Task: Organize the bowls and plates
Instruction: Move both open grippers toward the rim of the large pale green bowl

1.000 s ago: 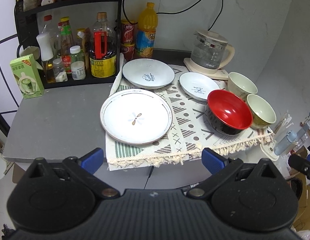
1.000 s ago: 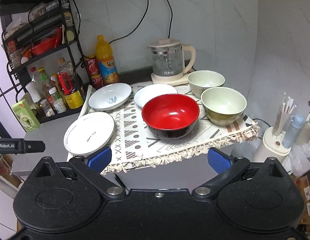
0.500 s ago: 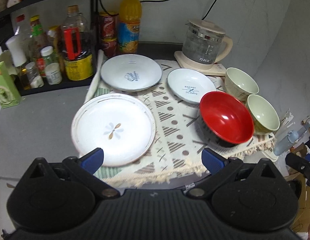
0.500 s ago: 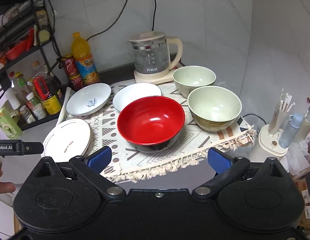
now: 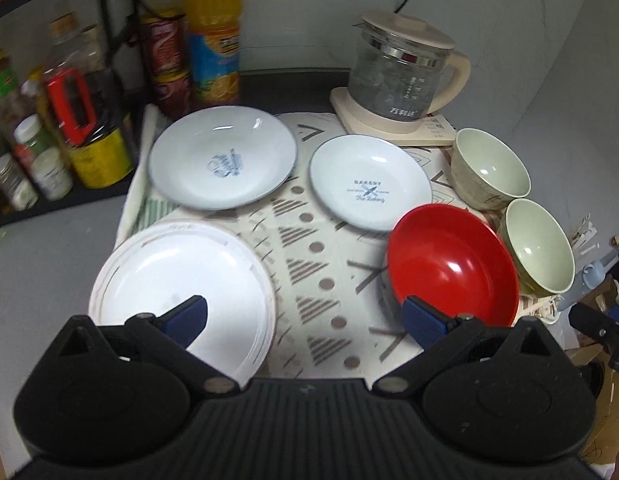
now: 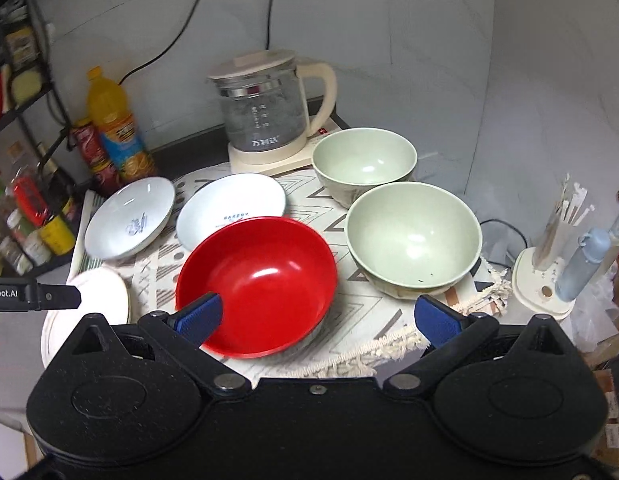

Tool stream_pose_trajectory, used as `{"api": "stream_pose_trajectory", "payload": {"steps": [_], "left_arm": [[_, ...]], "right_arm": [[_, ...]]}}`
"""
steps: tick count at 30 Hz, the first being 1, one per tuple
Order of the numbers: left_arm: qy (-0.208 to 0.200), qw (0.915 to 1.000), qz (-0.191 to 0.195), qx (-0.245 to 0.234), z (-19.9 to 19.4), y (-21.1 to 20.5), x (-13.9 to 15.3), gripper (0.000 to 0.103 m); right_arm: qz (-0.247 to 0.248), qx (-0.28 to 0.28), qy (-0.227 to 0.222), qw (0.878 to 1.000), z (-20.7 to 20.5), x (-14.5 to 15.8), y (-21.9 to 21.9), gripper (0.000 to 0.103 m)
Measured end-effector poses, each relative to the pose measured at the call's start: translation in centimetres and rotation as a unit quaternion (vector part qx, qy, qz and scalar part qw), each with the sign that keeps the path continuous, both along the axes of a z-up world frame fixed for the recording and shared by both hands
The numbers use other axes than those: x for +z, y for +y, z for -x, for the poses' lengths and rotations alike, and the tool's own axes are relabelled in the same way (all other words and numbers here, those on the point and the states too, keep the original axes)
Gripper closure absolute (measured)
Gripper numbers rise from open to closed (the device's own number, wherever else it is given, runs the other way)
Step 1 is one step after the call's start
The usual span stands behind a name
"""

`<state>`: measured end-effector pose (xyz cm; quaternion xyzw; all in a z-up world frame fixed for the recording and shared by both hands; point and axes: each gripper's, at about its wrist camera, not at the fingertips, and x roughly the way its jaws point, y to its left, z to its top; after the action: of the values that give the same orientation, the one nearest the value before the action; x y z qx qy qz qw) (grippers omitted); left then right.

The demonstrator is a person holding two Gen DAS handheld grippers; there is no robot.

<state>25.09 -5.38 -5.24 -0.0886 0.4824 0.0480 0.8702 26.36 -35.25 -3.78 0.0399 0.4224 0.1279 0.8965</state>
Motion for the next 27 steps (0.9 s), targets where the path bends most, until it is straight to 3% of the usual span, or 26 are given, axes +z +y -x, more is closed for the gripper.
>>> {"api": "stream_pose_trajectory", "payload": {"steps": [4,17,27], "left_arm": [[0.023,0.9997,0.0,-0.004,-3.0,-0.3,-0.8,0.003],[0.037,0.9962,0.022,-0.076,-9.6,-3.5,-1.2,0.003],[0.045,0.9912,0.033,-0.12,-12.7,-7.5,-2.0,0.005]], "right_arm": [[0.005,-0.018,0.012,1.0,-2.0,-0.4,-0.1,0.0],[-0.002,-0.089,0.053,0.995,-6.0,-1.2,-2.1,0.0],[-0.018,-0.134,0.089,0.987,-7.6,-3.2,-4.7,0.013]]}}
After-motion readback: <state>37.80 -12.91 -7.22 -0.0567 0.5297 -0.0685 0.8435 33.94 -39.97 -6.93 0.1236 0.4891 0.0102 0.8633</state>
